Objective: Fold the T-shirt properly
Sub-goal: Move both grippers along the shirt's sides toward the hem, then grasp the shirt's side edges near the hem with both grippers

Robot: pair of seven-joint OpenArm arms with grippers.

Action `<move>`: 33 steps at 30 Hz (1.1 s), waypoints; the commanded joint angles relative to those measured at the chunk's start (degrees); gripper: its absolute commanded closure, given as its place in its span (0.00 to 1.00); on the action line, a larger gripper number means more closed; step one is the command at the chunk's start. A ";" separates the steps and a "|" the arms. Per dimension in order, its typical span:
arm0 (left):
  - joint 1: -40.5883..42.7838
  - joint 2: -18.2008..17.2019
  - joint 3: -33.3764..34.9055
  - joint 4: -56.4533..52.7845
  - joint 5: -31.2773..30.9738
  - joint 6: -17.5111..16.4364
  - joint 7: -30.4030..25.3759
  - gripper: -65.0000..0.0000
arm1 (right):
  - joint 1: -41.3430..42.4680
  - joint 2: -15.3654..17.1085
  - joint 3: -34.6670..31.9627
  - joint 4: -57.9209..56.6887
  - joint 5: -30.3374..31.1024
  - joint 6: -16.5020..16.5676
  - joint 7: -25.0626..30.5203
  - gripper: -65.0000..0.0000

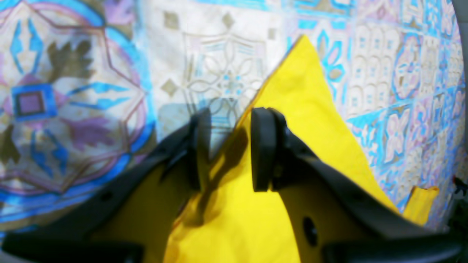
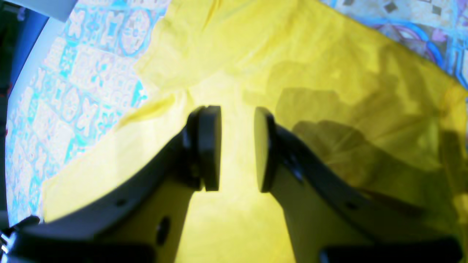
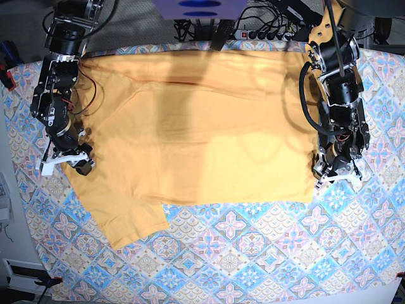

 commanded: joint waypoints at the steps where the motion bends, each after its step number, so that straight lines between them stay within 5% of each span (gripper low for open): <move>1: -1.44 -0.87 -0.08 0.09 -0.25 -0.40 -0.36 0.72 | 0.84 0.84 0.07 1.37 0.54 0.76 1.03 0.77; 18: -1.17 1.85 7.39 -0.70 -0.86 -0.40 0.08 0.73 | 0.84 0.84 0.07 1.37 0.54 0.76 1.03 0.77; 20: -1.17 1.85 7.39 -0.70 -0.86 -0.40 0.08 0.78 | 0.84 0.84 0.16 1.37 0.54 0.76 1.03 0.77; 23: -1.09 1.85 7.39 -0.70 -0.95 -0.40 0.08 1.00 | 0.84 0.84 0.43 1.37 0.54 0.76 1.12 0.77; 30: 2.52 1.59 7.31 7.39 -0.95 -0.40 0.08 1.00 | 2.60 1.37 0.51 0.76 0.36 0.76 1.12 0.77; 33: 6.03 1.68 7.48 14.86 -0.95 -0.40 0.96 1.00 | 4.10 3.39 -0.37 0.41 -4.30 0.76 1.12 0.77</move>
